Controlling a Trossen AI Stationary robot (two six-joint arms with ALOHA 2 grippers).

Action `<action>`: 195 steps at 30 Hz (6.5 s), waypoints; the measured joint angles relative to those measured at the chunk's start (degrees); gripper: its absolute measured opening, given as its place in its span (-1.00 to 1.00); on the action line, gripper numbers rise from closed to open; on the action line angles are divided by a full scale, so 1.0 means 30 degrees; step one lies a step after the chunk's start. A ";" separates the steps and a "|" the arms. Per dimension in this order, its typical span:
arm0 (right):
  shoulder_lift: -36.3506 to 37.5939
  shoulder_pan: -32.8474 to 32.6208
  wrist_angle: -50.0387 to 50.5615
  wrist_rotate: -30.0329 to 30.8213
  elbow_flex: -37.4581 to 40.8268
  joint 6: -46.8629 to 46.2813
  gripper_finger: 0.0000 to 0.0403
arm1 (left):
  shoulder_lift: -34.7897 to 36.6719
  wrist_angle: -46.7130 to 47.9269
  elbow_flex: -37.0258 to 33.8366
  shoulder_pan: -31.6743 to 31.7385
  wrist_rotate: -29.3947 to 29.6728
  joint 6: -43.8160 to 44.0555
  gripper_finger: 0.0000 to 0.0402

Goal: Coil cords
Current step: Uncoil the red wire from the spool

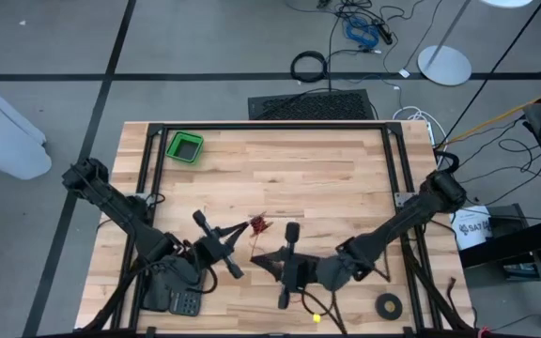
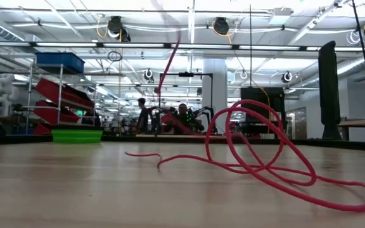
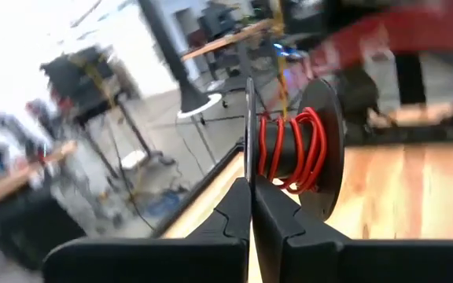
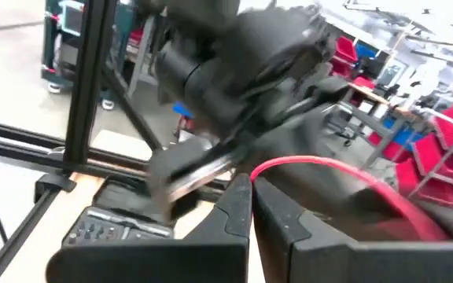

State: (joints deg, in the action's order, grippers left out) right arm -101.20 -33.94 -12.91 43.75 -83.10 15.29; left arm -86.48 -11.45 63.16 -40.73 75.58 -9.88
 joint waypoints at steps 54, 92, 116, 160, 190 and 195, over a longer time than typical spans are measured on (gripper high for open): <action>0.2282 0.2785 -0.2154 -0.1654 0.9636 -0.5216 -0.82 | -0.0138 -0.2617 0.0000 -0.1138 0.3309 -0.4410 -0.98; 0.2196 0.2210 -0.7746 -0.1589 0.9614 -0.3532 -0.34 | -0.0138 -0.2525 0.0000 -0.0406 0.1420 -0.2343 -0.98; 0.2196 0.2705 -0.8701 -0.2629 0.9607 -0.3665 -0.93 | -0.0138 -0.2576 0.0000 -0.0290 0.0667 -0.2235 -0.98; 0.0277 -0.0559 -0.2059 0.4272 0.3698 -0.1129 -1.00 | -0.1020 -0.2190 -0.0015 -0.0514 0.1355 -0.5766 -0.98; 0.0491 0.1207 0.5450 0.7243 0.4057 -0.6358 -1.00 | -0.0998 -0.4129 -0.0007 -0.1434 0.4807 -0.7721 -0.98; 0.0376 0.3117 0.4489 0.3167 0.4237 -0.6440 -1.00 | -0.0998 -0.4800 -0.0007 -0.1434 0.4090 -0.7840 -0.98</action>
State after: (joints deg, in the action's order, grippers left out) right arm -100.07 -24.59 0.56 53.25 -70.39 -4.03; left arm -89.47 -25.85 63.13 -45.04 87.85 -33.40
